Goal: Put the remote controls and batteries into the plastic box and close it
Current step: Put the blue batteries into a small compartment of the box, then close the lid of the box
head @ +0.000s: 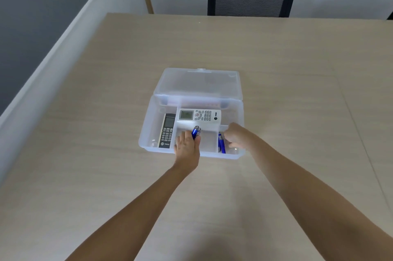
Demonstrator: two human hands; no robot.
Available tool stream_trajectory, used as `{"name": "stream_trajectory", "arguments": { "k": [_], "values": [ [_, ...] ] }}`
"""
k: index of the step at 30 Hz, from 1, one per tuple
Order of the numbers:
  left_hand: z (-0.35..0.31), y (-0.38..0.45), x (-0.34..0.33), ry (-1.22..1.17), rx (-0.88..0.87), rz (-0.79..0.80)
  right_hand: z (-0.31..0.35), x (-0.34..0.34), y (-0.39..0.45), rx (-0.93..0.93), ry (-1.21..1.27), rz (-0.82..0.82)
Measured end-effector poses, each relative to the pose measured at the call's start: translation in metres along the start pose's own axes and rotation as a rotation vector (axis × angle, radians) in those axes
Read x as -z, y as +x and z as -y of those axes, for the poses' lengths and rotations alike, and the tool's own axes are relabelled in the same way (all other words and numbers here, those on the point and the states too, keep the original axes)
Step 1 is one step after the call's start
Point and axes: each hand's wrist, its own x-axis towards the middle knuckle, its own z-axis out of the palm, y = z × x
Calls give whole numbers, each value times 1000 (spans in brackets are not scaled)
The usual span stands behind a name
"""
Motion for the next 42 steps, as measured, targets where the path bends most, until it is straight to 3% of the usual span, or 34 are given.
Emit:
{"name": "stream_trajectory", "arguments": {
  "k": [4, 6, 9, 11, 18, 21, 24, 27, 29, 33, 37, 42],
  "values": [
    [-28, 2, -5, 28, -104, 118, -4, 32, -5, 263, -139, -332],
    [-47, 3, -12, 175, -145, 207, -11, 49, -3, 288, -146, -444],
    [-75, 6, -31, 459, -199, 299, -20, 62, 2, 170, -131, -293],
    [-90, 9, -42, 638, -138, 329, -23, 62, 4, 123, -70, -205],
    [-105, 19, -55, 848, -83, 273, -29, 62, 18, 165, -4, -200],
    [-101, 21, -50, 820, -115, 270, -31, 64, 22, 135, 37, -176],
    [-82, 20, -38, 522, -145, 177, -27, 67, 31, 108, 53, -168],
    [-30, 8, -16, 249, -273, -90, -19, 70, 47, 101, 71, -203],
    [15, -1, -2, 275, -248, -214, -9, 72, 56, 150, 51, -273],
    [79, -5, 18, 428, -15, -8, 18, 75, 84, 134, 247, -275],
    [85, 3, 19, 423, -26, 53, 40, 76, 119, 27, 509, -167],
    [73, -7, 38, 412, -48, 20, 59, 96, 97, 81, 520, -182]
  ]
}}
